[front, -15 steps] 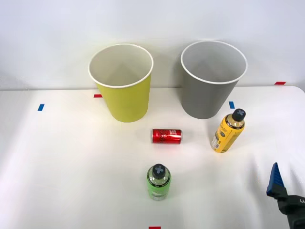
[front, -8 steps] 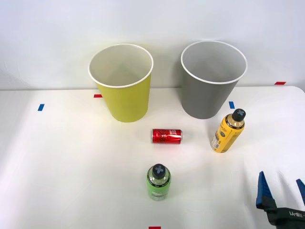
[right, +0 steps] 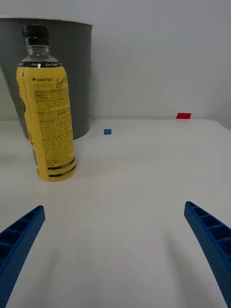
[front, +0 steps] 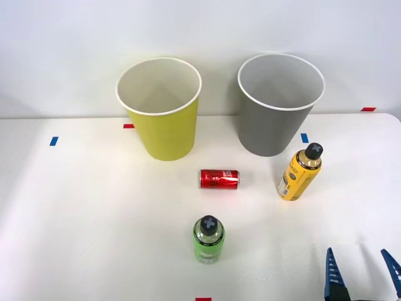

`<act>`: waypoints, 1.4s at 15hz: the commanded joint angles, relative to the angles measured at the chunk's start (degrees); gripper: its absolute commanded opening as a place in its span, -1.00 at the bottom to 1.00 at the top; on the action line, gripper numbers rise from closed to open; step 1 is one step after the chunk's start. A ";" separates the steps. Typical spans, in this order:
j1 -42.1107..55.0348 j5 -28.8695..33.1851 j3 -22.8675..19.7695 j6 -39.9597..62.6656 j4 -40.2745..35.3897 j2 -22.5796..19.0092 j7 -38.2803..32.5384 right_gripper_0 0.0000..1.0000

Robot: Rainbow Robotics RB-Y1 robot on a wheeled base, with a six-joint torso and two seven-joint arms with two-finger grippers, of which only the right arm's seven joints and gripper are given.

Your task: Put cans in the gray bin, plastic bottles in the light green bin

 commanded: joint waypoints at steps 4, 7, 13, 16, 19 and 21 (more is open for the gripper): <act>3.90 -10.33 8.24 -3.28 0.03 -5.90 6.38 1.00; 5.57 -11.03 10.79 -4.95 0.03 -5.29 6.82 1.00; 7.15 -10.07 10.53 -5.21 0.03 -2.91 8.93 1.00; 7.76 -9.98 9.91 -5.21 0.03 -2.83 9.28 1.00; 8.03 -9.89 10.00 -5.21 0.03 -2.83 9.46 1.00; 8.03 -9.89 10.00 -5.21 0.03 -2.83 9.46 1.00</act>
